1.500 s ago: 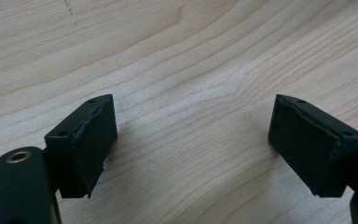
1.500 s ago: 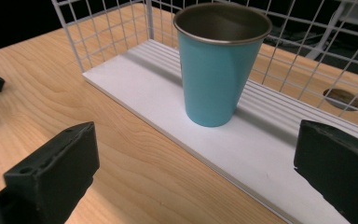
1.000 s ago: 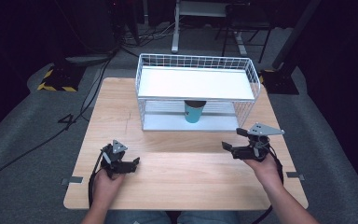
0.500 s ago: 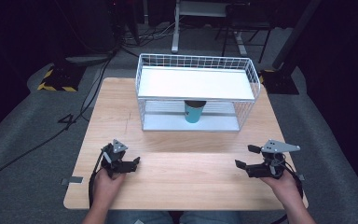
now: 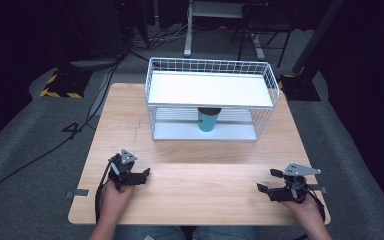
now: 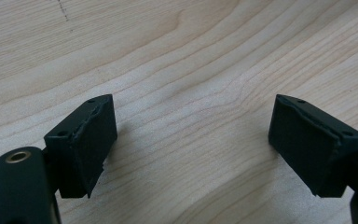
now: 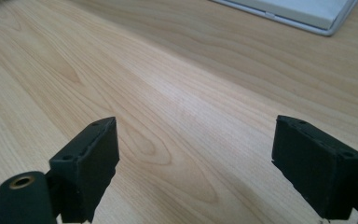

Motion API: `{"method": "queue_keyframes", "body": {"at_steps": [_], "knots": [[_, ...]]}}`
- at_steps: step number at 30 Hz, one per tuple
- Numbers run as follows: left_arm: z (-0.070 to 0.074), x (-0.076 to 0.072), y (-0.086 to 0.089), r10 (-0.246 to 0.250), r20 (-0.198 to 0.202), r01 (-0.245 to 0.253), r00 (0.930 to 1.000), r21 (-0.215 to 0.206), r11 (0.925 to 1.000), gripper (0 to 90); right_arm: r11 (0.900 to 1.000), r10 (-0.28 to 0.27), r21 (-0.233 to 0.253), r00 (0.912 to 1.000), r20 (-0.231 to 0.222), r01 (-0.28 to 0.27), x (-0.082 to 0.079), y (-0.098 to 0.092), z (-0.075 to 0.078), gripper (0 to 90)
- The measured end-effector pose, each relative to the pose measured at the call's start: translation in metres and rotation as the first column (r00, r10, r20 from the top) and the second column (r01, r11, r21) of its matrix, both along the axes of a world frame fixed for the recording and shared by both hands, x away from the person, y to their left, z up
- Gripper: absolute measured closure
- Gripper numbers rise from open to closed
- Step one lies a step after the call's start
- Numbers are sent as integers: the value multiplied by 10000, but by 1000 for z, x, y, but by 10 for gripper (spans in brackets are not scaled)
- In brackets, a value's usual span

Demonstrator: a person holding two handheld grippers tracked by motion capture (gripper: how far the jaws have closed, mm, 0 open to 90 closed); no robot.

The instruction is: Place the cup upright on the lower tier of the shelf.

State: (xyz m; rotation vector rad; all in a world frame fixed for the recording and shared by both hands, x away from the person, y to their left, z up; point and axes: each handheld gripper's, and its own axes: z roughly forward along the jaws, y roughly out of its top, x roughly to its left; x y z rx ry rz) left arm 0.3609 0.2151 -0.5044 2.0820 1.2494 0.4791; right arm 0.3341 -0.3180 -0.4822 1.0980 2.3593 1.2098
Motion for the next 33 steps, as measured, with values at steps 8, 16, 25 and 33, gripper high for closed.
{"method": "queue_keyframes", "body": {"at_steps": [8,16,25,33], "knots": [[0,0,0,-4,-3,4,10000,3,10000,159,9982,-279,-519,9990,345,297,-5,5,-11,152],[0,0,0,0,0,0,10000,2,10000,159,9909,-281,-1305,9988,402,331,-6,14,-21,151],[0,-2,0,-1,-5,1,10000,-13,10000,159,9902,-353,-1349,9993,78,360,-1,14,-23,117],[0,-3,0,39,-22,-39,10000,-7,10000,159,9902,-350,-1352,9994,80,358,0,14,-23,117]]}}
